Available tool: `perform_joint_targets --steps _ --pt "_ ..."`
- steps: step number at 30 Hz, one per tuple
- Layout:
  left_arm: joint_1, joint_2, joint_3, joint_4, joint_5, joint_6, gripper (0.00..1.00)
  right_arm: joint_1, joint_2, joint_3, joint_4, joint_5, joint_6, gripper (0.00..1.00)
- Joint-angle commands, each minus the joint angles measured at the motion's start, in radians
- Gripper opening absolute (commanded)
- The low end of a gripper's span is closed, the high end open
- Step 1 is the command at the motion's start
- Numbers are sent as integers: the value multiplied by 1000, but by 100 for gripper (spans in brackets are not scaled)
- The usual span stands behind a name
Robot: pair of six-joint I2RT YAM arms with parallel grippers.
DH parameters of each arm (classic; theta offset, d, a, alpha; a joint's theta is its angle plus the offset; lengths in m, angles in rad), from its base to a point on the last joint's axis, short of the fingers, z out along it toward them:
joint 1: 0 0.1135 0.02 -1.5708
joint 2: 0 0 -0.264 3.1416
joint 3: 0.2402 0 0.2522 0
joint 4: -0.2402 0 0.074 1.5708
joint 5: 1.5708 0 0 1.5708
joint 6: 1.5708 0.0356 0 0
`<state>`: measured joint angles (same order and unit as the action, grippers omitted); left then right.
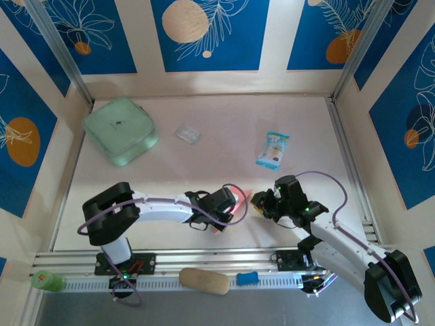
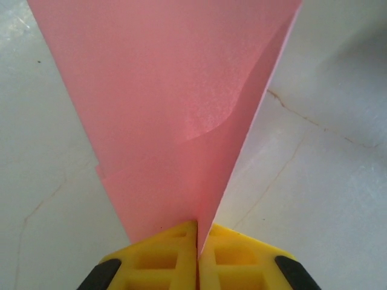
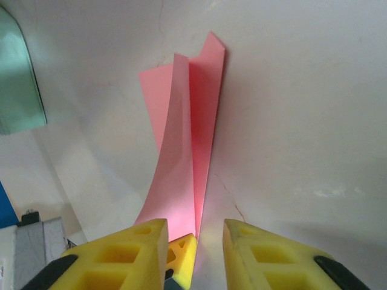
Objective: Fold a paper plane with a square sheet of paper (pick it up from the middle)
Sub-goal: Perform the fifth fold on the wing at the bottom-center of the table.
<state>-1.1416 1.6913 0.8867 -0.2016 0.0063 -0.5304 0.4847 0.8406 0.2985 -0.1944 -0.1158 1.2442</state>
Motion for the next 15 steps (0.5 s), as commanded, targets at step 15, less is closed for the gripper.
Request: perform_joint_targets --steps 15 --pt "69 20 -35 100 204 -41 11 116 160 11 208 -104 -83 10"
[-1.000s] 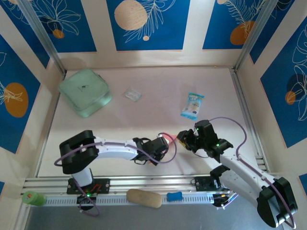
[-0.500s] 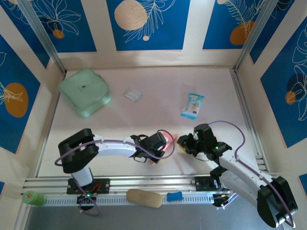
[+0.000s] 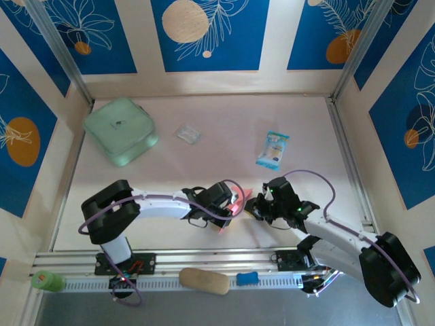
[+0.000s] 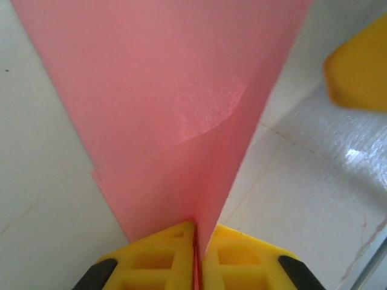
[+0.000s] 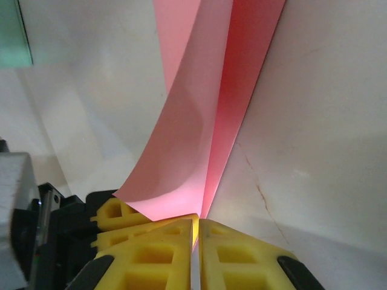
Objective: Fold a paper plane with a square sheet of paper (pick it up from the middle)
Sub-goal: Perform the fifth fold on the wing at the bottom-center of the table.
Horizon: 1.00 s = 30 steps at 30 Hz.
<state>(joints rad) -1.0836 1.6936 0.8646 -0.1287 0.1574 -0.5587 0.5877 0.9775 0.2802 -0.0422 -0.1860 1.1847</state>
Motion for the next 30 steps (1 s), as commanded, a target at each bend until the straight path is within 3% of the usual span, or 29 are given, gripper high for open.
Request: perform_joint_targets --steps 1,16,24,30 --pt "11 15 -15 31 60 -13 11 17 35 32 68 -38 -25 10" --pt "16 -12 -28 67 83 -9 14 28 72 42 89 -43 -16 9" --pt "18 -13 -33 73 77 -10 11 37 100 49 101 -41 -10 9" --pt "17 -62 -36 47 21 11 13 21 47 60 -29 40 38 15"
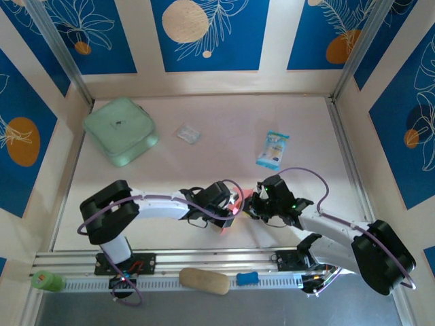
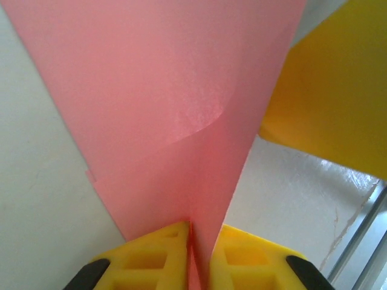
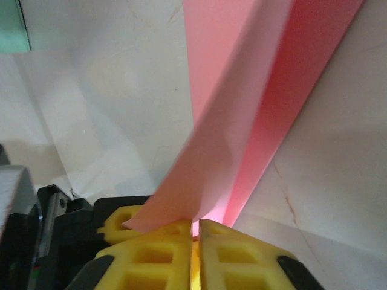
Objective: Fold a paper plane with a square sheet of paper (pick it up from the middle)
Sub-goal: Perform the fifth fold on the wing at the bottom-center of the table.
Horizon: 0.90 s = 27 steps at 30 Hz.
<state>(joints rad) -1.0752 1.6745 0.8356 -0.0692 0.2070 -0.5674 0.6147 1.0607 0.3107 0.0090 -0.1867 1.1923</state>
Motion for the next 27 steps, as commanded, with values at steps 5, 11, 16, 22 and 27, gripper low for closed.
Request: perform_joint_targets --steps 5,11,16,22,27 --pt "10 -41 0 -47 -55 43 12 -58 -107 54 -154 40 44 26" --pt "8 -22 9 -76 -86 60 12 -89 -82 131 -256 37 57 38" --pt "6 -20 22 -116 -118 88 12 -93 9 196 -294 23 49 44" --pt "1 -17 38 -146 -146 114 12 -90 76 244 -302 7 41 47" --pt "-12 -14 52 -162 -172 136 13 -92 125 279 -340 -1 26 47"
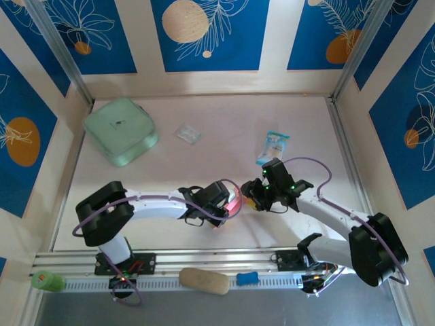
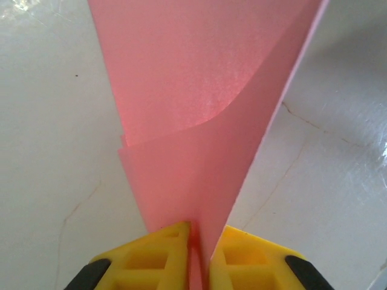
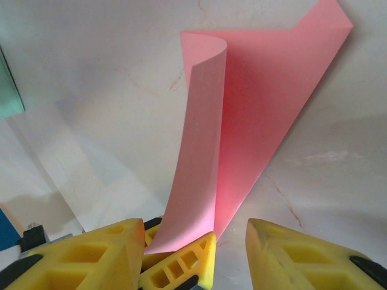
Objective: Fold a paper plane with a square sheet of paper (pick it up from the middle)
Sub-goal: Perform the fifth fold on the wing at the bottom-center of the table.
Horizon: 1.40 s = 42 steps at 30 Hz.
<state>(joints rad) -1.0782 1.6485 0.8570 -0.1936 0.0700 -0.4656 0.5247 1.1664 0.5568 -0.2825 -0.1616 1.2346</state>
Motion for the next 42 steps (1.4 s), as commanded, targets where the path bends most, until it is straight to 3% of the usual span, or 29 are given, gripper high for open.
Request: perform_joint_targets --steps 1,12,20,26,33,42 --pt "-12 15 35 -46 -47 39 13 0 26 34 -45 -31 -17 47" --pt "-32 34 71 -108 -114 81 13 -2 47 27 -20 -52 -15 45" --pt "-52 37 77 -108 -122 91 16 -8 58 10 -11 -55 -6 25" --pt "-57 29 73 -104 -121 96 22 -12 55 3 -4 -55 0 18" --pt "-62 26 68 -98 -119 97 23 -16 51 -4 -1 -55 6 3" --pt "-68 23 65 -81 -102 97 21 -16 51 -17 13 -55 19 0"
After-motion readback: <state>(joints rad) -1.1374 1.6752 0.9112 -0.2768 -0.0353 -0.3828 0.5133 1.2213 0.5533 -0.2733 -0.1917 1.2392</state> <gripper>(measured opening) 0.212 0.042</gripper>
